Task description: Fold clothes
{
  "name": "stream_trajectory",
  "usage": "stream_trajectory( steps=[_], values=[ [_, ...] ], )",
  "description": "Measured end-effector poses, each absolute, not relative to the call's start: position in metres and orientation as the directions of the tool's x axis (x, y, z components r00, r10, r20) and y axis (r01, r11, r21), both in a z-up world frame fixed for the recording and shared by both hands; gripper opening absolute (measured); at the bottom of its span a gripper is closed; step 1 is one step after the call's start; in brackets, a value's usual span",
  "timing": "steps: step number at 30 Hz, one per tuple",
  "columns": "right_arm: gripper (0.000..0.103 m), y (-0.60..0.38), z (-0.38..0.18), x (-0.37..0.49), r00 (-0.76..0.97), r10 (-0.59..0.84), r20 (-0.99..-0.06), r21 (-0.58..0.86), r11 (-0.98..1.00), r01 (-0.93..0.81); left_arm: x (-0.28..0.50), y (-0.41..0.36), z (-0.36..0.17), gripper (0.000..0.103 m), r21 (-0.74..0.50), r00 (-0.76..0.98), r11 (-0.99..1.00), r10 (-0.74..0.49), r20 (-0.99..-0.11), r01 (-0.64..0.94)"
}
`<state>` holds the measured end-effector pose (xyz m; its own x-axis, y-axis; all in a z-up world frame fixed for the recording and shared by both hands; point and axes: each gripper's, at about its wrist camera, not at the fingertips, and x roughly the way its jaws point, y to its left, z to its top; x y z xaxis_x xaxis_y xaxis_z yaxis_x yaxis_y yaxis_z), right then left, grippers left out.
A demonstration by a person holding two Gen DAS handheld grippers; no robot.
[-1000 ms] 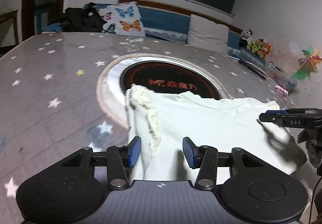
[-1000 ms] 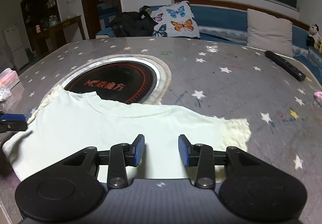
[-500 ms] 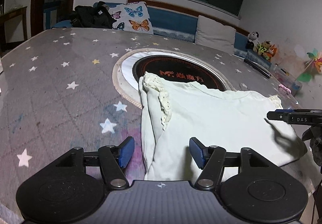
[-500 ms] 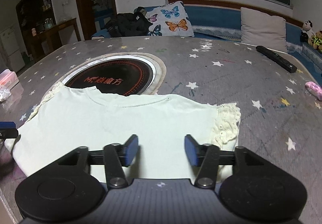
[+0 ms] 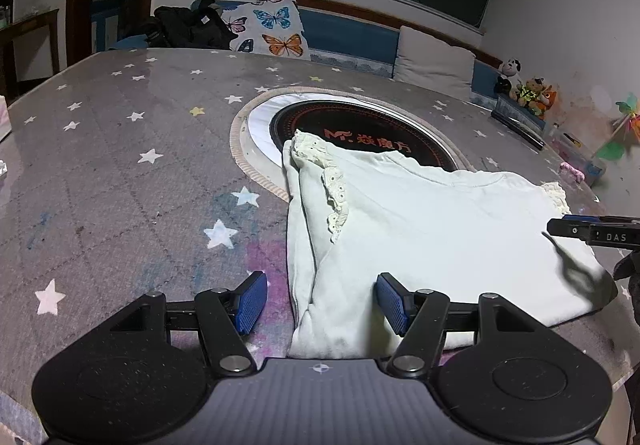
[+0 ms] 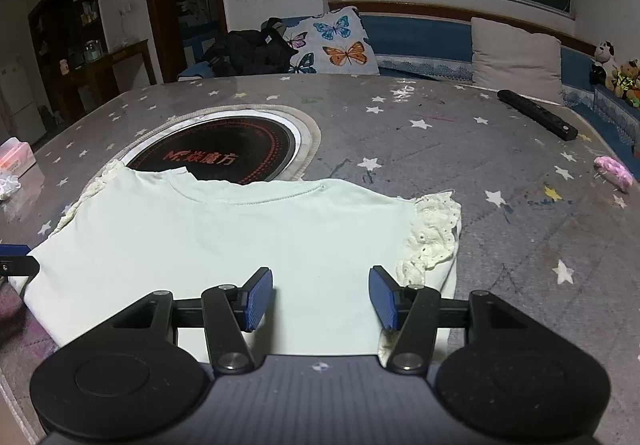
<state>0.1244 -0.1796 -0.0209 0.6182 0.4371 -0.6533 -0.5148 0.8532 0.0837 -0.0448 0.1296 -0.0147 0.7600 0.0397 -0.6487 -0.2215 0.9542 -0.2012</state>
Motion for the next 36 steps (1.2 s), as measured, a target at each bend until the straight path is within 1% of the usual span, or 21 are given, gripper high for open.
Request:
stream_trajectory(
  steps=[7, 11, 14, 19, 24, 26, 31, 36],
  values=[
    [0.055, -0.192, -0.018, 0.1, 0.607, 0.466, -0.644, 0.099, 0.837, -0.538, -0.045, 0.131, -0.015, 0.064, -0.193, 0.757, 0.954, 0.05, -0.652, -0.229],
    [0.055, -0.198, -0.026, 0.091, 0.599, 0.468, -0.649, 0.085, 0.828, -0.555, -0.044, 0.129, -0.016, 0.068, -0.187, 0.755, 0.956, 0.052, -0.654, -0.228],
    [0.055, -0.198, -0.019, 0.088, 0.603, 0.469, -0.646, 0.075, 0.825, -0.561, -0.044, 0.127, -0.016, 0.07, -0.183, 0.756, 0.957, 0.051, -0.652, -0.223],
    [0.055, -0.198, -0.012, 0.097, 0.627, 0.466, -0.624, 0.068, 0.832, -0.55, -0.043, 0.124, -0.015, 0.075, -0.182, 0.757, 0.959, 0.05, -0.651, -0.22],
    [0.055, -0.2, -0.025, 0.114, 0.613, 0.442, -0.655, 0.095, 0.853, -0.513, -0.046, 0.123, -0.011, 0.075, -0.187, 0.762, 0.959, 0.044, -0.646, -0.213],
    [0.055, -0.2, -0.024, 0.112, 0.618, 0.439, -0.652, 0.091, 0.854, -0.512, -0.048, 0.122, -0.009, 0.075, -0.191, 0.768, 0.959, 0.039, -0.64, -0.208],
    [0.055, -0.191, -0.015, 0.108, 0.619, 0.465, -0.633, 0.084, 0.836, -0.542, -0.052, 0.12, -0.006, 0.072, -0.215, 0.773, 0.955, 0.022, -0.634, -0.204],
    [0.055, -0.183, -0.024, 0.11, 0.607, 0.454, -0.652, 0.08, 0.838, -0.54, -0.055, 0.126, -0.006, 0.062, -0.259, 0.766, 0.937, 0.014, -0.643, -0.235]
  ],
)
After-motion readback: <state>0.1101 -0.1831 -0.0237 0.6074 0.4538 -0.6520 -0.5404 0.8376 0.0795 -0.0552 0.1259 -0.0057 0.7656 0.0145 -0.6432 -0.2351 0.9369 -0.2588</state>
